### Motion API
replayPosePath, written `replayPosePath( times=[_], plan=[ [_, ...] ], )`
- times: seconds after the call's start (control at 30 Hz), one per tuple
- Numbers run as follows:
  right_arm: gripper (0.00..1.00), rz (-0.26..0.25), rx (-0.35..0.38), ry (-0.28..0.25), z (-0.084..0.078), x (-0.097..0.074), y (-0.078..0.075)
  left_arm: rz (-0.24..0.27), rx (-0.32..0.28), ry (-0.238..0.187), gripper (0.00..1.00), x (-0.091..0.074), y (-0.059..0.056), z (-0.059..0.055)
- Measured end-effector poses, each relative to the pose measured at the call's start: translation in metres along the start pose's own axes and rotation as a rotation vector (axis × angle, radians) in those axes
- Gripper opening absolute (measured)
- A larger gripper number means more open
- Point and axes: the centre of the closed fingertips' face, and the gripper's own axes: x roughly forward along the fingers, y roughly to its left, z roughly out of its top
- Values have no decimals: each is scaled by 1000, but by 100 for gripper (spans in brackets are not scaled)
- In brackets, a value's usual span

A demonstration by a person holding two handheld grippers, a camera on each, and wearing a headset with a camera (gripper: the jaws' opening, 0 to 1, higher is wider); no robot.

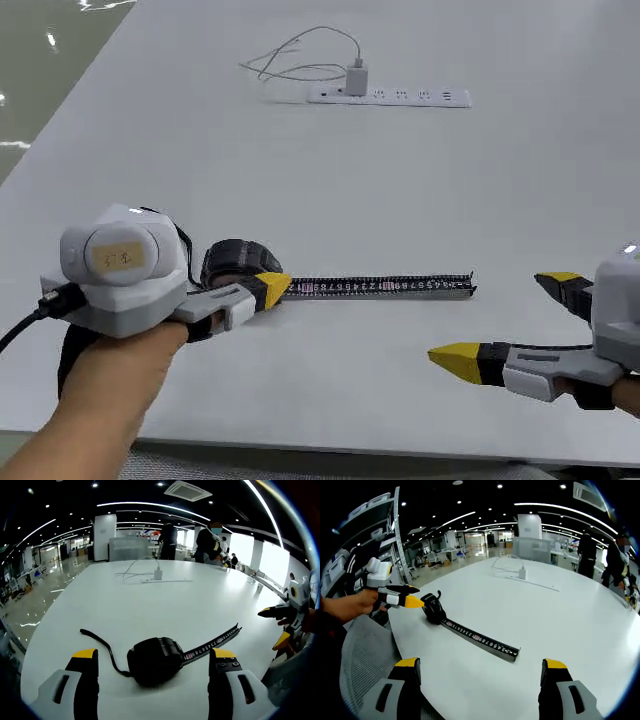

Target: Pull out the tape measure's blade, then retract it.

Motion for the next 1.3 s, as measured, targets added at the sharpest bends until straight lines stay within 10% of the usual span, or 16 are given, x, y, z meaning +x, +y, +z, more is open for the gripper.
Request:
replayPosePath(
  times=[0.6,1.3],
  plan=[
    [99,1,-6,20,-1,3,-11,104,-108,14,77,31,6,-20],
    [91,44,-43,30,-1,14,-14,107,-150,9,59,35,0,-23]
  ],
)
